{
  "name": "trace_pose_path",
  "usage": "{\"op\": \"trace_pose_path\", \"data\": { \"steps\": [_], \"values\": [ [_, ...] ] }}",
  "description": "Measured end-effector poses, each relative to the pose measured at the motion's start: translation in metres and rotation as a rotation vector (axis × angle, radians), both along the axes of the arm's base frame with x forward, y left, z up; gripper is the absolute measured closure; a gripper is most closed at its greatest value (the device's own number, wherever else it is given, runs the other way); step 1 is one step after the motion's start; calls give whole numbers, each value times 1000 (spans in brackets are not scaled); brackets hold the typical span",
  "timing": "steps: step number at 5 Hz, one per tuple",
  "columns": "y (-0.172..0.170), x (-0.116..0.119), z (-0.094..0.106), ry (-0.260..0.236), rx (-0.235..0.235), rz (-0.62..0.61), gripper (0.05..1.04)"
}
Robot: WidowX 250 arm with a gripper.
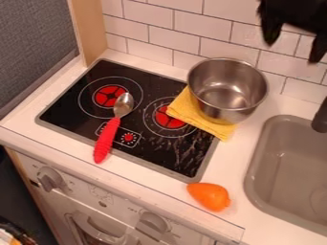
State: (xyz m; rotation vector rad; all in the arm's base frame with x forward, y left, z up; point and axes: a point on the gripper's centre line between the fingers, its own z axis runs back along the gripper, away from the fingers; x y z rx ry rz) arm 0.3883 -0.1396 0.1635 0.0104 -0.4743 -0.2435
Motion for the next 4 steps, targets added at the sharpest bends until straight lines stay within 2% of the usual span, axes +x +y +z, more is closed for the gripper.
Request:
{"op": "trace_pose_path", "data": {
  "steps": [1, 2, 3, 4],
  "values": [
    [-23, -28, 15, 56, 2, -62, 81],
    [-34, -75, 4, 149, 19, -45, 81],
    [-28, -115, -6, 203, 38, 20, 82],
    [-12, -145, -23, 261, 49, 102, 82]
  ]
}}
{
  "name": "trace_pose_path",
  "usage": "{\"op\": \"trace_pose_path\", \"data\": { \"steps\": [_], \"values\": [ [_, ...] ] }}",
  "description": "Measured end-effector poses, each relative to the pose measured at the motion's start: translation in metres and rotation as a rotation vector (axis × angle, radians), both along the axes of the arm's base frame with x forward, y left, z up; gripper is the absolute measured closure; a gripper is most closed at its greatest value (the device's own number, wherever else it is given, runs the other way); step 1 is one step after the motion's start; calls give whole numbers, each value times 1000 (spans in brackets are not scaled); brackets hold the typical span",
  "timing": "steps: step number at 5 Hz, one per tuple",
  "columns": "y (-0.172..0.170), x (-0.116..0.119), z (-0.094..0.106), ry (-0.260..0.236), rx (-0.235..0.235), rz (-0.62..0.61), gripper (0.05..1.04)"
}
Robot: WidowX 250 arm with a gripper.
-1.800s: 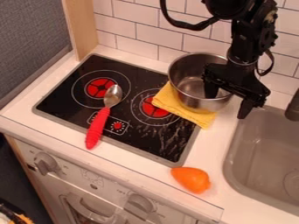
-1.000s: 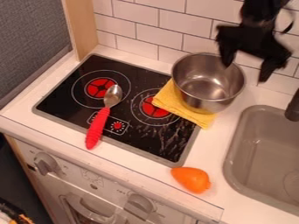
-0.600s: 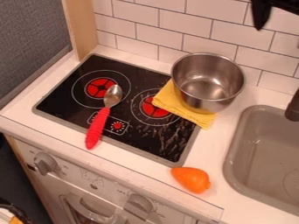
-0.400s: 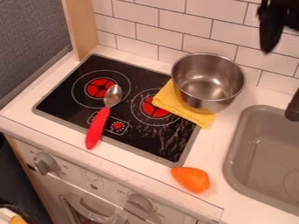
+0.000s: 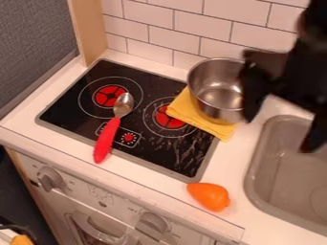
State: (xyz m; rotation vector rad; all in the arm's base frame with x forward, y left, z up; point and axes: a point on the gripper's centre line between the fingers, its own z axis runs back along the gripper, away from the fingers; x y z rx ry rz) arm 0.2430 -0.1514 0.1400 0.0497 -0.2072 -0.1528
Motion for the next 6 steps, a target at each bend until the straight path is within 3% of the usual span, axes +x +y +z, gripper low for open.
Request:
{"op": "trace_pose_path", "data": {
  "steps": [2, 3, 4, 5, 6],
  "values": [
    [25, -17, -34, 54, 52, 96, 82],
    [34, -20, -50, 26, 67, 143, 82],
    [42, -19, -68, -30, 38, 169, 82],
    [46, -16, -82, -71, -30, 177, 82],
    [44, -12, -94, -81, -81, 179, 82]
  ]
}}
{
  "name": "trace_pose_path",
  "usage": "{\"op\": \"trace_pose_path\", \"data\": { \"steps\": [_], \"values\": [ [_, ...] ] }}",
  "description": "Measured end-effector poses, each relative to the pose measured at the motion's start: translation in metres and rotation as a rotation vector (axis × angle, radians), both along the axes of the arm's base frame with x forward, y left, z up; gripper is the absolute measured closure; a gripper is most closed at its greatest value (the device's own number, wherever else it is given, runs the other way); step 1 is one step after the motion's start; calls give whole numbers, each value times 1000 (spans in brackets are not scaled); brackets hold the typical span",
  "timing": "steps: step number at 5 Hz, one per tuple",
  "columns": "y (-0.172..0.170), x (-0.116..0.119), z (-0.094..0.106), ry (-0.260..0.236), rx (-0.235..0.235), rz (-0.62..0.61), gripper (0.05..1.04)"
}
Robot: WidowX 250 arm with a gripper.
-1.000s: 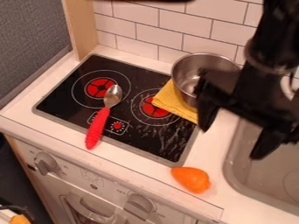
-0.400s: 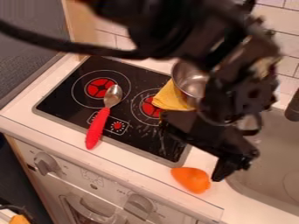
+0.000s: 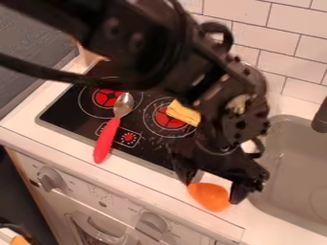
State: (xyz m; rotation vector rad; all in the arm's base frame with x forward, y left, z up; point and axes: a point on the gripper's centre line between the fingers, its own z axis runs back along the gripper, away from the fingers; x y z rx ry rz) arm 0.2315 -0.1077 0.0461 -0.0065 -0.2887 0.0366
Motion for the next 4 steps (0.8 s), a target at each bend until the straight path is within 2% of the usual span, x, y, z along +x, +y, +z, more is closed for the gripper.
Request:
{"op": "trace_pose_path", "data": {
  "steps": [1, 2, 4],
  "values": [
    [-2, 3, -9, 12, -34, 18, 82],
    [-6, 7, -20, 51, -59, 40, 82],
    [-10, 21, -40, 175, -19, 56, 82]
  ]
}}
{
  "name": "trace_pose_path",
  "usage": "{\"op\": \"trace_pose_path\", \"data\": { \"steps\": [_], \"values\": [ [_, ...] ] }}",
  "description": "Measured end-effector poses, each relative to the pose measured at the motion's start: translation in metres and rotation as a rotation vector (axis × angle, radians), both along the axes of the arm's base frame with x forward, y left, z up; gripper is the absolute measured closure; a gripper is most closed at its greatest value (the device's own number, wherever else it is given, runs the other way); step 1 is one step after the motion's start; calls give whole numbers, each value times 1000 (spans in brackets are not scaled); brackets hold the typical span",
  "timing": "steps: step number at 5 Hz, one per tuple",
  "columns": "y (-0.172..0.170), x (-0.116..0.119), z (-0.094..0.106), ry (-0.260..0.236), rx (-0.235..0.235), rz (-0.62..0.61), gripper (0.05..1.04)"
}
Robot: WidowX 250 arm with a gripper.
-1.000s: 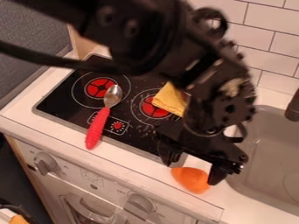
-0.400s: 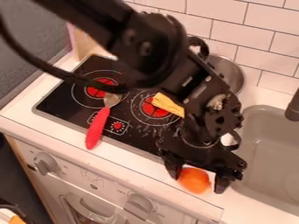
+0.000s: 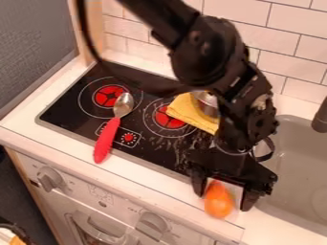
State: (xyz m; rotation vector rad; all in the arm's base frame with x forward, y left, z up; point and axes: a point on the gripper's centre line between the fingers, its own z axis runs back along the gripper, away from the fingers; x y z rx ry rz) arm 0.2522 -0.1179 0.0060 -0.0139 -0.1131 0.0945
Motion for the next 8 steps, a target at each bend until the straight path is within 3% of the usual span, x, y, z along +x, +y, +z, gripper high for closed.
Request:
{"op": "trace_pose_path", "data": {
  "steps": [1, 2, 3, 4, 5, 6, 7, 8],
  "values": [
    [-1, 1, -4, 34, -10, 8, 135],
    [-4, 1, -3, 39, -23, -6, 419],
    [-2, -1, -4, 48, -11, -15, 520],
    [-4, -2, 6, 32, -8, -49, 520],
    [1, 18, 44, -60, -13, -66, 520],
    [36, 54, 85, -156, 5, -23, 520],
    [82, 82, 111, -204, 32, 55, 520],
    [125, 107, 106, -169, 73, 133, 520]
  ]
}}
